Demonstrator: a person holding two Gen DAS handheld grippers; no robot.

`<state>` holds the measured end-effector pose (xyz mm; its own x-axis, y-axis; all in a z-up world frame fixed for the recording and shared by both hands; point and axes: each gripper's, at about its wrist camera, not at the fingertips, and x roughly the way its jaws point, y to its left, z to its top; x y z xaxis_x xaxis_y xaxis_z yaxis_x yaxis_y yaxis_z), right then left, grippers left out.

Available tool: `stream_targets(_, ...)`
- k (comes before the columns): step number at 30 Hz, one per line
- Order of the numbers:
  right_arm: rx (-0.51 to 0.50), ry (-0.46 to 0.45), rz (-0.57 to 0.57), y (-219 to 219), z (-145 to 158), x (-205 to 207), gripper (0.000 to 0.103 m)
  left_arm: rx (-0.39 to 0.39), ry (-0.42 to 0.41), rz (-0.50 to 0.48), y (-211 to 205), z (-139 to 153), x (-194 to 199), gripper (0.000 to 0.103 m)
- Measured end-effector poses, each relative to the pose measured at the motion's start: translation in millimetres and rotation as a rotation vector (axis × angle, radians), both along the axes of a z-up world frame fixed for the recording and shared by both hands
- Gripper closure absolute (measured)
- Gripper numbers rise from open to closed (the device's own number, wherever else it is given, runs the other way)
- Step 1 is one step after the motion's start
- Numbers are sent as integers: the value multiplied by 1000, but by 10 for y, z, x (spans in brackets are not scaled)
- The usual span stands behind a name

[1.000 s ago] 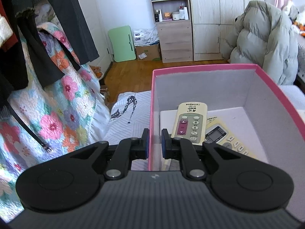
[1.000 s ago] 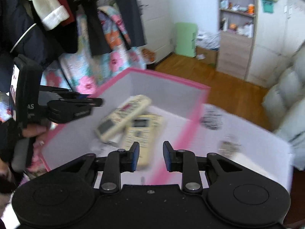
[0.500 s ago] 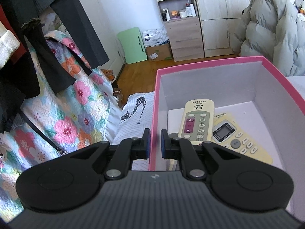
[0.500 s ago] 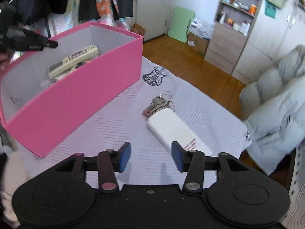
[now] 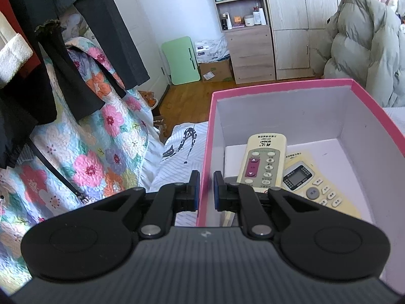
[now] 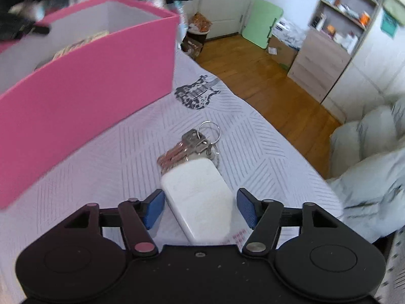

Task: Organize rigid objects
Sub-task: 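Return the right tool to the bed and grasp the second white power bank, then lower the second white power bank into the pink box and open the right tool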

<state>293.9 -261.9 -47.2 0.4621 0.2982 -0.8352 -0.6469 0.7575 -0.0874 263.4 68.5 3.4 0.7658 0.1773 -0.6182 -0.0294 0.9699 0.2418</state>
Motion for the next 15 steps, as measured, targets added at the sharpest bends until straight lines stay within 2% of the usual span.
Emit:
stream_targets(4, -2, -1, 19, 29, -93, 45, 19, 9, 0, -5, -8, -15, -15, 92)
stream_targets(5, 3, 4, 18, 22, -90, 71, 20, 7, -1, -5, -7, -16, -15, 92)
stream_targets(6, 11, 30, 5, 10, -88, 106, 26, 4, -1, -4, -4, -16, -10, 92)
stream_targets(7, 32, 61, -20, -8, -70, 136, 26, 3, -1, -4, 4, -14, -3, 92)
stream_targets(9, 5, 58, -83, 19, -11, 107, 35, 2, 0, -2, 8, -14, -3, 92)
stream_targets(11, -18, 11, -120, 48, 92, -17, 38, -2, -1, -4, 10, -13, -2, 92)
stream_targets(15, 7, -123, -156, 88, 409, -443, 39, 4, 0, -7, 0, -28, -6, 92)
